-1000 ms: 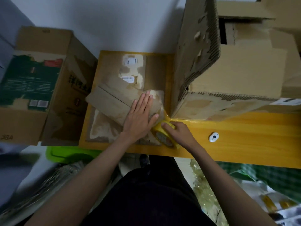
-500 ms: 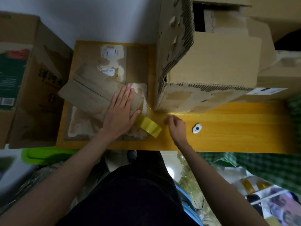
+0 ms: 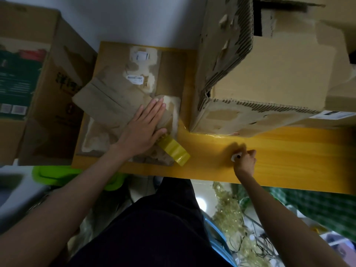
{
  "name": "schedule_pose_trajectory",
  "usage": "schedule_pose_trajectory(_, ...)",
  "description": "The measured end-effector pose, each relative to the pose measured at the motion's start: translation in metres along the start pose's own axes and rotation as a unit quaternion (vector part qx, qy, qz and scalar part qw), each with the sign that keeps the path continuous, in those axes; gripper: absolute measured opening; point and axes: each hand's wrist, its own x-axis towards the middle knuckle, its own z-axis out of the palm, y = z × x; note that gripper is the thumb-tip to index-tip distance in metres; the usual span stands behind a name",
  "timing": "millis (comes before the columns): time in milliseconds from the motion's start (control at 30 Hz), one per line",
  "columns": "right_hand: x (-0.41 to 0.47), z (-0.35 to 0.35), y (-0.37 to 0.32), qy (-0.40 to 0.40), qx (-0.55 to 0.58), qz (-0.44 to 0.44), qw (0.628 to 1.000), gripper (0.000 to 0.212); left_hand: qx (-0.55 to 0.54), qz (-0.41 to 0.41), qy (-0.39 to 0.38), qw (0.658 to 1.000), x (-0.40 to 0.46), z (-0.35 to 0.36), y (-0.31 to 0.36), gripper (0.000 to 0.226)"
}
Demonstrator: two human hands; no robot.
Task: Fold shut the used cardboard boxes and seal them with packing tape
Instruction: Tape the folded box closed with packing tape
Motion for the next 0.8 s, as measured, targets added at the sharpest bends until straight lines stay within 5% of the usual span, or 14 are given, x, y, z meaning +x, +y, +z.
schedule_pose_trajectory(167, -0.023, -0.006, -0.017, -0.013, 0.1, -0.017, 0.995, 0.025, -0.24, -0.057, 0.062, 0.967, 0.002, -0.012, 0.005, 0.05)
schedule_pose_trajectory(267, -0.075, -0.022, -0.062, 0.023, 0.213, -0.173, 0.961, 0.016, -0.336, -0.083, 0.138, 0.928, 0.0, -0.024, 0.0, 0.042)
schedule_pose_trajectory(400, -0.128, -0.057, -0.139, -0.039, 0.292, -0.335, 0.895, 0.008, -0.331, -0.125, 0.166, 0.92, -0.007, -0.038, 0.004, 0.036)
schedule_pose_trajectory(600, -0.097, -0.068, -0.217, -0.118, 0.217, -0.51, 0.824, 0.013, -0.305, -0.186, 0.137, 0.924, -0.018, -0.045, 0.027, 0.027)
schedule_pose_trajectory(800, -0.071, -0.053, -0.224, -0.178, 0.188, -0.537, 0.803, 0.014, -0.087, -0.249, -0.036, 0.964, -0.047, -0.043, 0.051, 0.09)
